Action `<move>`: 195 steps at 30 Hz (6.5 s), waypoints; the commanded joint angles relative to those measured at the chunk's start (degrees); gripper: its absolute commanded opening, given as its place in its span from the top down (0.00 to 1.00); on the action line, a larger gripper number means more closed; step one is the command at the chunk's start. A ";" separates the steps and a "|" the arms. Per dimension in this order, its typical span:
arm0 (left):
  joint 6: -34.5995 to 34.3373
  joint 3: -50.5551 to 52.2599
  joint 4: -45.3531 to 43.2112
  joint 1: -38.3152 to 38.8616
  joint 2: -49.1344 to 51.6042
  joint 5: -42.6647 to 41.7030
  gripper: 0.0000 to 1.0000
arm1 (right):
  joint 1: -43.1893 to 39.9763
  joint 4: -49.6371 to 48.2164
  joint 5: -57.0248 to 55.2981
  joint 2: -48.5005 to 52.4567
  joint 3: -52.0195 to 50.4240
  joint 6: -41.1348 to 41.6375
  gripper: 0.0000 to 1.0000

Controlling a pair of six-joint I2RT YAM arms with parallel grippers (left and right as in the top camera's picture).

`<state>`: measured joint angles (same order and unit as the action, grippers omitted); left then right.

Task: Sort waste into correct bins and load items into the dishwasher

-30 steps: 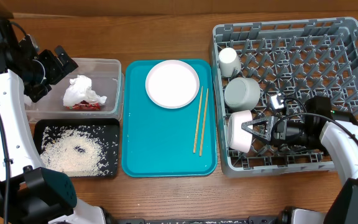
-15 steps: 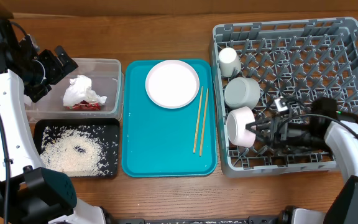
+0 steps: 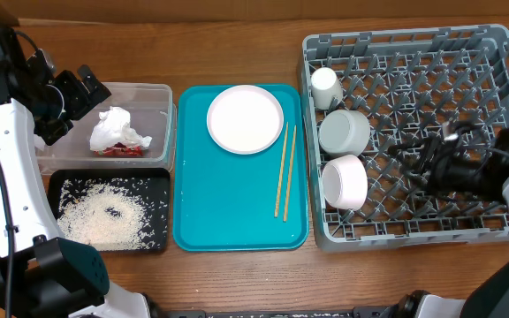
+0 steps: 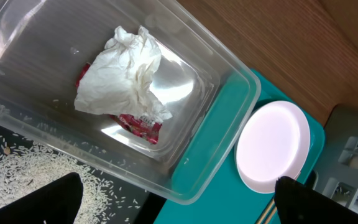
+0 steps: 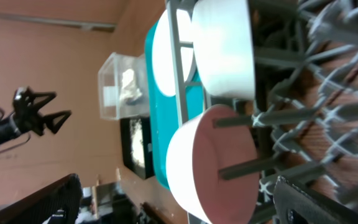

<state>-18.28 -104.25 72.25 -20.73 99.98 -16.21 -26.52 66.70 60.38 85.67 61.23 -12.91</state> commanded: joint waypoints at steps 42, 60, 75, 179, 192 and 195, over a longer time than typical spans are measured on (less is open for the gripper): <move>-0.57 -0.98 -0.09 0.17 -0.74 0.31 0.00 | 47.80 2.05 -36.41 -0.72 9.99 21.09 0.00; -0.57 -1.01 -0.09 0.17 -0.74 0.31 0.00 | 47.78 3.48 -52.81 -0.74 14.60 25.40 0.00; -0.57 -1.01 -0.09 0.17 -0.74 0.31 0.00 | 47.78 3.32 -42.01 -0.74 14.43 22.43 0.00; -0.57 -1.01 -0.09 0.17 -0.74 0.31 0.00 | 68.13 -32.59 -80.46 28.59 11.39 59.87 0.75; -0.57 -1.01 -0.09 0.17 -0.74 0.31 0.00 | 68.13 -32.24 -80.48 29.55 11.32 60.96 0.80; -0.57 -1.01 -0.09 0.17 -0.74 0.31 0.00 | 68.13 -32.98 -80.48 30.42 11.30 60.94 0.80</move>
<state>-18.28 -104.25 72.25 -20.73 99.98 -16.21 41.71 34.33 -18.92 114.32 72.79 47.62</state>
